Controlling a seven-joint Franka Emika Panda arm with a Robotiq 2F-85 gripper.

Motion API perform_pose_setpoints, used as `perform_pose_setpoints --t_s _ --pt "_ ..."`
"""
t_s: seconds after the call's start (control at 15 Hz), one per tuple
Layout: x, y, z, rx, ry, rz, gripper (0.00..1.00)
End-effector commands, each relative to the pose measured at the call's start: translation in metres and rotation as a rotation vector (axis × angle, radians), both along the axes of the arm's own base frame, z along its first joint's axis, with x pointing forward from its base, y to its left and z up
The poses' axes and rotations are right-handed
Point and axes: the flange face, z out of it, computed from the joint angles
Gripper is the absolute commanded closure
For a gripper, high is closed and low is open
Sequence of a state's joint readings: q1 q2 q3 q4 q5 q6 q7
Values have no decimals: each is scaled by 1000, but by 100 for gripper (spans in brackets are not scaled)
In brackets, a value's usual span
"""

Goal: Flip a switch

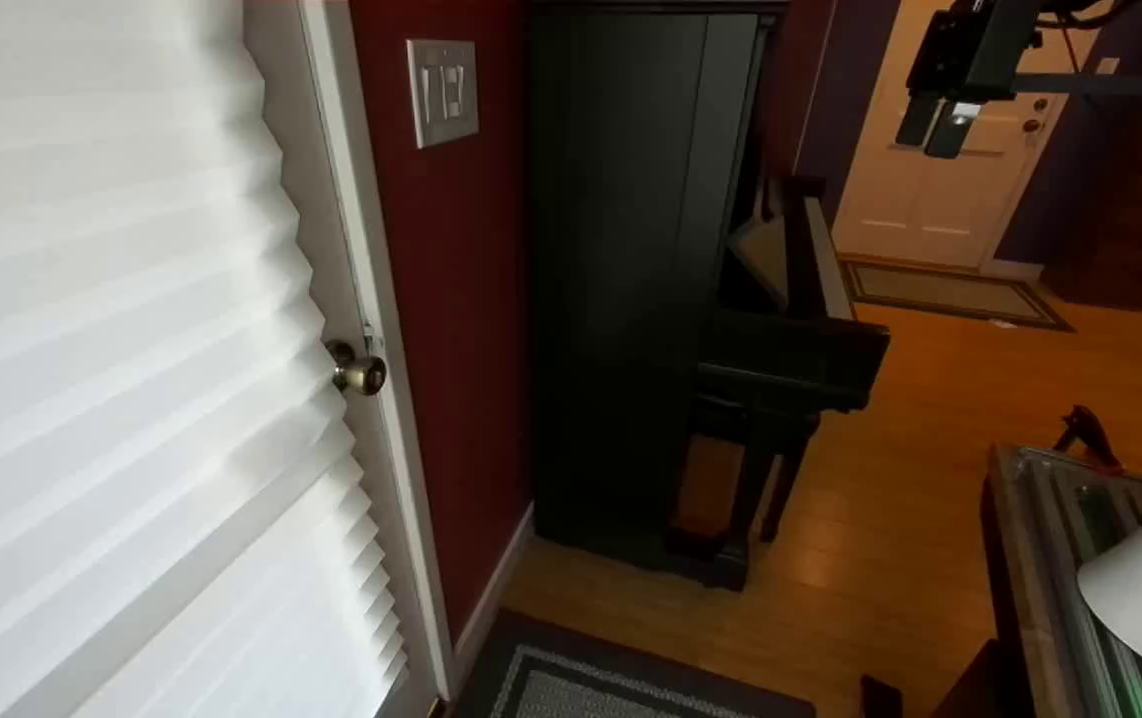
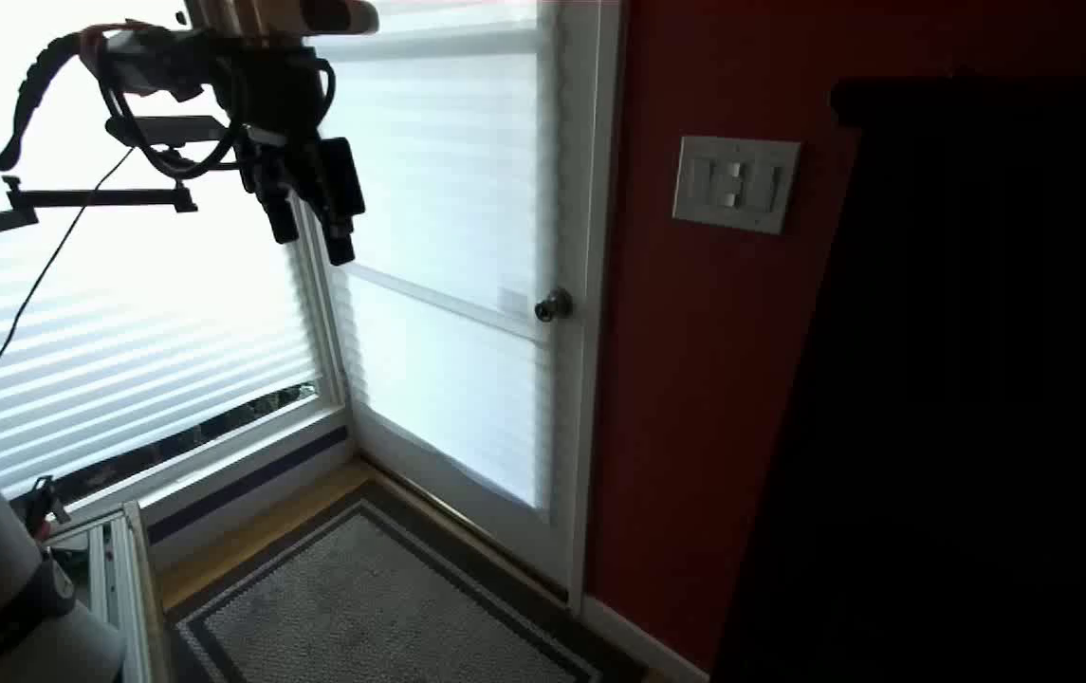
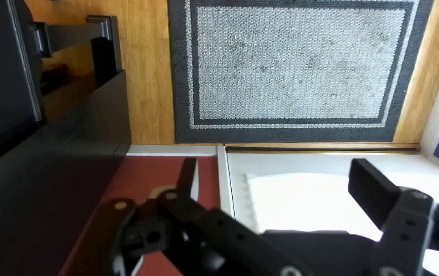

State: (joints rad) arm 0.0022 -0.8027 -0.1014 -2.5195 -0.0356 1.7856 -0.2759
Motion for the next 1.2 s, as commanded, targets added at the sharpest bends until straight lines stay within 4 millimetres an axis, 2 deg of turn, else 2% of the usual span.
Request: perform_pose_setpoints --t_s 0.0,0.67,0.87,1.13 --pt "0 0 1 0 1 0 0" --pt "0 0 1 0 1 0 0" --pt "31 6 0 -4 -38 -59 0" --pt "101 24 7 -14 -140 -149 0"
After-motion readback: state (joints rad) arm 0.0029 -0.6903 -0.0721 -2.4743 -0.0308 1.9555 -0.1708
